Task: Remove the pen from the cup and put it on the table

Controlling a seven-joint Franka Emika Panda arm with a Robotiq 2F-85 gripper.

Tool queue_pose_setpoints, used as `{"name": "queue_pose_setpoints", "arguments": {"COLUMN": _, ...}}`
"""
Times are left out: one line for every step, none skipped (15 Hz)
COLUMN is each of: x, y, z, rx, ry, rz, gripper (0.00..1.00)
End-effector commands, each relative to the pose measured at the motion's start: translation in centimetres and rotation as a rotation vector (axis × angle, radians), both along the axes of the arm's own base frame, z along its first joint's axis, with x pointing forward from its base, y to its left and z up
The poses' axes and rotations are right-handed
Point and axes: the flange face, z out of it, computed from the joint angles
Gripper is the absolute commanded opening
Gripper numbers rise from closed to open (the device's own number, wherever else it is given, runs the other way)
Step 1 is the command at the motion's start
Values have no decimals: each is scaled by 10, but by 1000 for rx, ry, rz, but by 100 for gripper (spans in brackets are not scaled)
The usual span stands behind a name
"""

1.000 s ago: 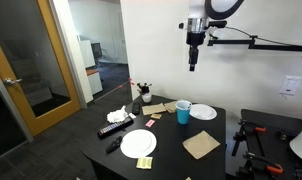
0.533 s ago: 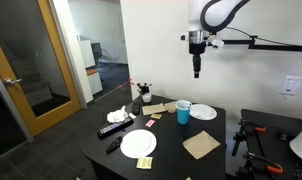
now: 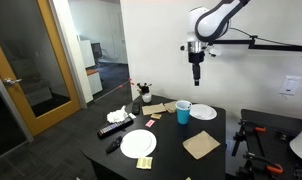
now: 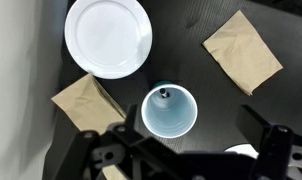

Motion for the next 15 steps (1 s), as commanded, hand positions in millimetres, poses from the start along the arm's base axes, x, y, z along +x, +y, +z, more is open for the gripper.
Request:
{"name": "queue_pose_setpoints", "arguments": {"x": 7, "y": -3, "z": -15, "rx": 32, "ry": -11, "rz": 19, "gripper": 100}}
{"name": "queue_pose_setpoints", "arguments": {"x": 7, "y": -3, "z": -19, "rx": 35, "ry": -7, "rz": 36, "gripper": 100}}
{"name": "queue_pose_setpoints", "arguments": {"x": 7, "y": -3, "z": -22, "rx": 36, "ry": -1, "rz": 56, "gripper": 100}}
{"name": "queue_pose_setpoints", "arguments": {"x": 7, "y": -1, "z": -25, "rx": 42, "ry": 9, "rz": 87, "gripper": 100}}
{"name": "queue_pose_setpoints", "arguments": {"x": 6, "y": 0, "z": -27, "rx": 47, "ry": 17, "rz": 117, "gripper": 100}}
{"name": "queue_pose_setpoints", "arguments": {"x": 6, "y": 2, "z": -30, "rx": 52, "ry": 23, "rz": 147, "gripper": 100}}
{"name": "queue_pose_setpoints", "arguments": {"x": 6, "y": 4, "z": -31, "rx": 54, "ry": 24, "rz": 176, "gripper": 100}}
{"name": "queue_pose_setpoints", "arguments": {"x": 7, "y": 6, "z": -33, "rx": 55, "ry": 23, "rz": 206, "gripper": 100}}
{"name": "queue_pose_setpoints", "arguments": {"x": 9, "y": 10, "z": -34, "rx": 51, "ry": 20, "rz": 233, "gripper": 100}}
{"name": "queue_pose_setpoints", "arguments": {"x": 10, "y": 15, "z": -33, "rx": 47, "ry": 11, "rz": 244, "gripper": 100}}
{"name": "queue_pose_setpoints", "arguments": {"x": 6, "y": 12, "z": -33, "rx": 43, "ry": 39, "rz": 210, "gripper": 100}}
{"name": "queue_pose_setpoints", "arguments": {"x": 7, "y": 14, "z": -33, "rx": 43, "ry": 36, "rz": 220, "gripper": 100}}
{"name": "queue_pose_setpoints", "arguments": {"x": 8, "y": 16, "z": -34, "rx": 43, "ry": 36, "rz": 224, "gripper": 100}}
{"name": "queue_pose_setpoints", "arguments": {"x": 8, "y": 17, "z": -34, "rx": 43, "ry": 35, "rz": 227, "gripper": 100}}
{"name": "queue_pose_setpoints", "arguments": {"x": 8, "y": 18, "z": -34, "rx": 43, "ry": 35, "rz": 227, "gripper": 100}}
